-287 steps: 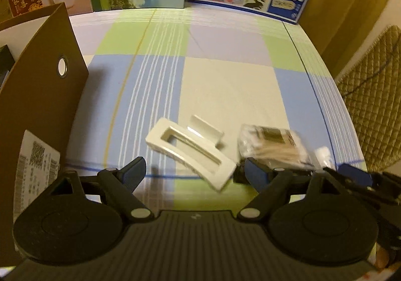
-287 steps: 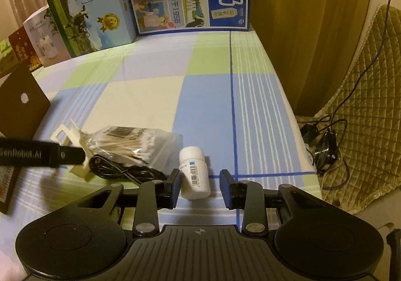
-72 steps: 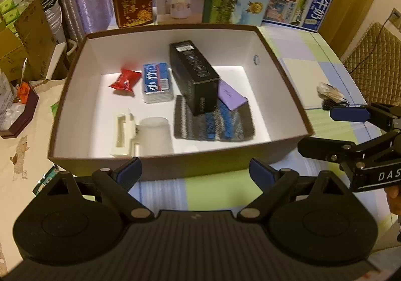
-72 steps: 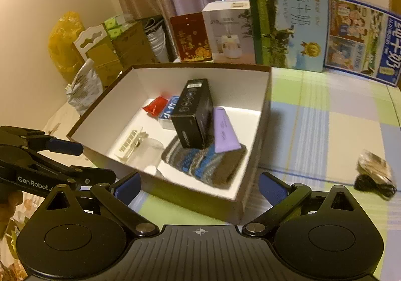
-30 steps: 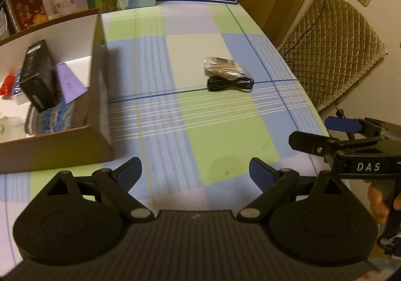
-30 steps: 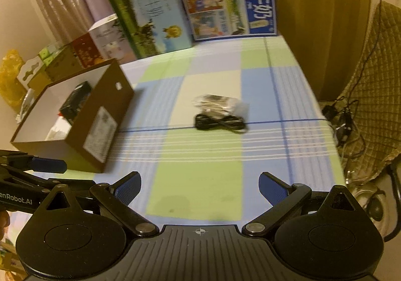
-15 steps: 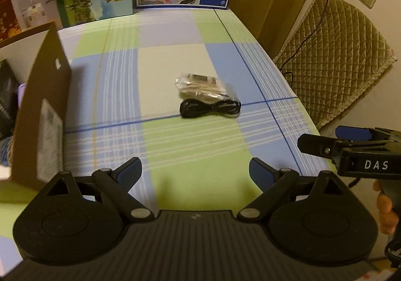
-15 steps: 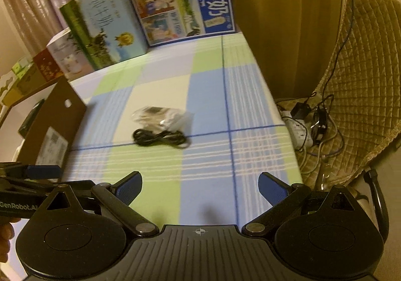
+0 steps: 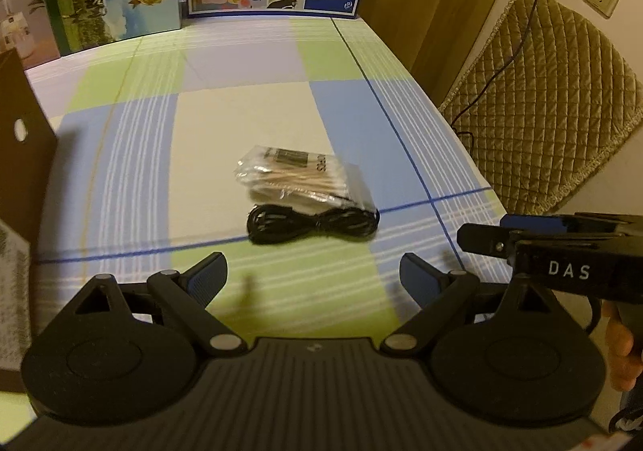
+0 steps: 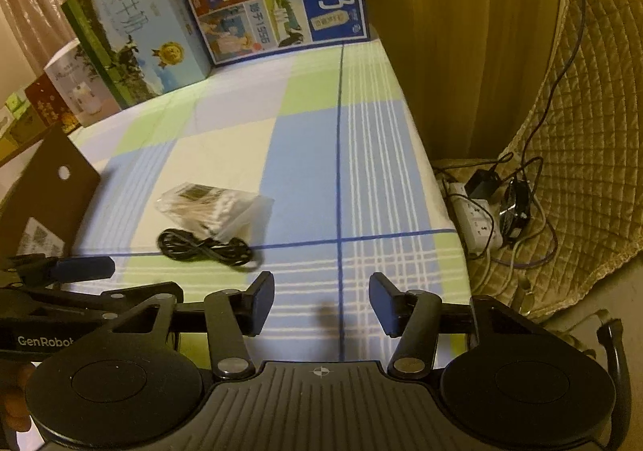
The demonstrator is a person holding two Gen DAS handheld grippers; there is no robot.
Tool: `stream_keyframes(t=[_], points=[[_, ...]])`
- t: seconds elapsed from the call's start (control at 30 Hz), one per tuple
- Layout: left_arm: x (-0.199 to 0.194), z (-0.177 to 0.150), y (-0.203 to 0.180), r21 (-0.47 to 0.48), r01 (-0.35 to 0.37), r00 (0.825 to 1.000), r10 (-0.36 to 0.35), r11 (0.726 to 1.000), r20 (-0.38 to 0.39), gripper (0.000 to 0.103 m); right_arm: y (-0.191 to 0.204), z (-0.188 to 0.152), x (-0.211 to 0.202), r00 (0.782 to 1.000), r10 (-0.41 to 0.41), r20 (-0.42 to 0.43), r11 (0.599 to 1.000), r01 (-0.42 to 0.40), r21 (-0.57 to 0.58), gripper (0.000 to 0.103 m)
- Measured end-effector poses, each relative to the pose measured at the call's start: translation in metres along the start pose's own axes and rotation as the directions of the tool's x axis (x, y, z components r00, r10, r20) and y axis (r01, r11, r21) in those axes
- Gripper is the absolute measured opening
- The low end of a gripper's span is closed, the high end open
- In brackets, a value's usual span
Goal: Organize objects
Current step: 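Grasp the black cable with the left gripper while the right grasps the cotton swab bag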
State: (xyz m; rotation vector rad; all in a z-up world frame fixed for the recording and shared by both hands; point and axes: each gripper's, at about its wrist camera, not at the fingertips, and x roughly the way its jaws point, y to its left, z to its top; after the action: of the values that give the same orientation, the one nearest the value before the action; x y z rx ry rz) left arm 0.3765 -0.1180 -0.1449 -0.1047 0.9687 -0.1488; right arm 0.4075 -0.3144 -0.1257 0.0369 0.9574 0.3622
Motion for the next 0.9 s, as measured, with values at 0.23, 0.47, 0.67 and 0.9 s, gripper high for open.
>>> stream_keyframes(t=[0.23, 0.47, 0.67, 0.9], points=[[0.026, 0.006, -0.004, 0.006, -0.002, 1.0, 0.002, 1.0, 0.004, 0.093, -0.012, 0.011, 0.02, 1.0, -0.009, -0.023, 1.0, 0.009, 0.01, 0.051], [0.046, 0.01, -0.008, -0.002, -0.033, 0.999, 0.033, 0.999, 0.003, 0.096, -0.02, 0.018, 0.031, 0.999, -0.016, -0.034, 0.999, 0.017, 0.029, 0.051], [0.055, 0.01, -0.011, 0.035, -0.069, 0.997, 0.068, 0.997, 0.025, 0.095, -0.024, 0.019, 0.038, 0.999, -0.019, -0.048, 0.999, 0.021, 0.036, 0.051], [0.056, 0.005, -0.011, 0.136, -0.095, 0.995, 0.089, 0.986, 0.05, 0.093, -0.018, 0.021, 0.044, 0.998, -0.007, -0.058, 1.0, 0.008, 0.021, 0.051]])
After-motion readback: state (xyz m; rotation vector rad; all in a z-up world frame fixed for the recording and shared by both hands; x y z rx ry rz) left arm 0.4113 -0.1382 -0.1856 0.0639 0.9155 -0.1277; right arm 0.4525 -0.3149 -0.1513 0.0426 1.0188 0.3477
